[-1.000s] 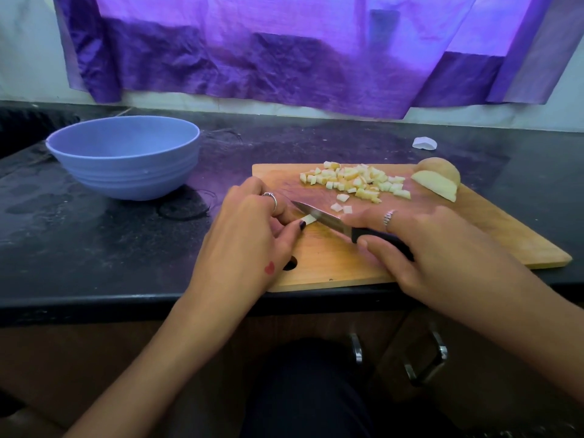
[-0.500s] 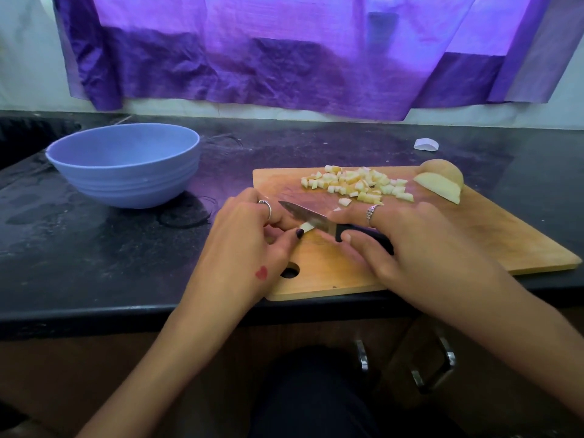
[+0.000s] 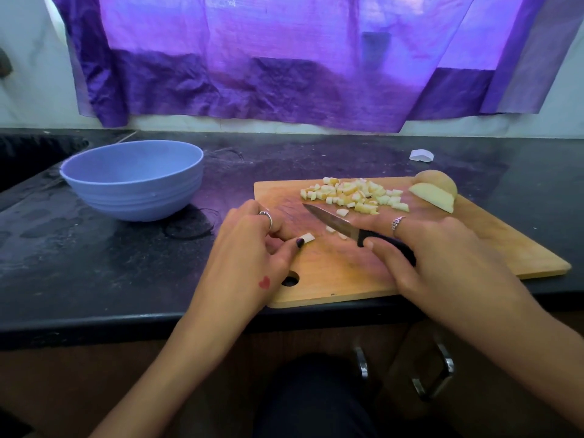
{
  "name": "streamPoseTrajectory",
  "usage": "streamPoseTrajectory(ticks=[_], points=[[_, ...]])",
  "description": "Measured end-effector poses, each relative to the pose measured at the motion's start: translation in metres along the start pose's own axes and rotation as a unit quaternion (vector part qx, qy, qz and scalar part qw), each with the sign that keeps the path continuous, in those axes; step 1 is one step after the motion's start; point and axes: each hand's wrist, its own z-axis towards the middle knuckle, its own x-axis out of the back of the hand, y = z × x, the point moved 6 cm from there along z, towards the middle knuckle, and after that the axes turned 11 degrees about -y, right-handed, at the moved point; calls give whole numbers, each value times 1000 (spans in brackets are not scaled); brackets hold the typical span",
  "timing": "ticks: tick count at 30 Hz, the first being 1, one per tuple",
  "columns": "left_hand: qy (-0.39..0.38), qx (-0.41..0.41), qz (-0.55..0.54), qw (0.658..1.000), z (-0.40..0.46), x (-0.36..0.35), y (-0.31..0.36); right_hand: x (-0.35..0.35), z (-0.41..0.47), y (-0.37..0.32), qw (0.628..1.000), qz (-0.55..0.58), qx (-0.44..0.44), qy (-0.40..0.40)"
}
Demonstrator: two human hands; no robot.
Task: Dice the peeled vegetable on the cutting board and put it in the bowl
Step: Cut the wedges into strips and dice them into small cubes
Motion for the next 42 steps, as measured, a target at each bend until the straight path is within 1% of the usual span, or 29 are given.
streamPoseTrajectory(ticks=[3,7,11,16,22,25,28,29,31,34,42], points=[[-7,-4,-12,1000,0,2,3,-1,0,-7,999,50,19,-1],[0,-5,-37,999,0,3,4,-8,4,-12,998,47,29,-19],[-11,5,-44,999,3,3,1,-11,13,-14,997,64,38,-30],[-9,7,-28,1000,5,4,4,-11,24,-21,996,53,26,-66],[-1,6,-17,1000,2,3,6,-6,12,-14,995,29,48,-86],[6,3,-18,1000,0,3,6,2,1,-5,996,22,47,-66],[-1,8,-10,1000,2,3,5,9,-4,-2,997,42,61,12],[-4,12,-10,1000,2,2,4,8,-5,-2,996,56,58,25],[-4,8,-19,1000,1,3,6,5,-4,-6,995,80,53,18],[0,-2,-32,999,1,5,8,-2,-2,-12,994,97,45,-15],[2,3,-18,1000,4,3,3,-9,2,-12,996,78,34,-41]])
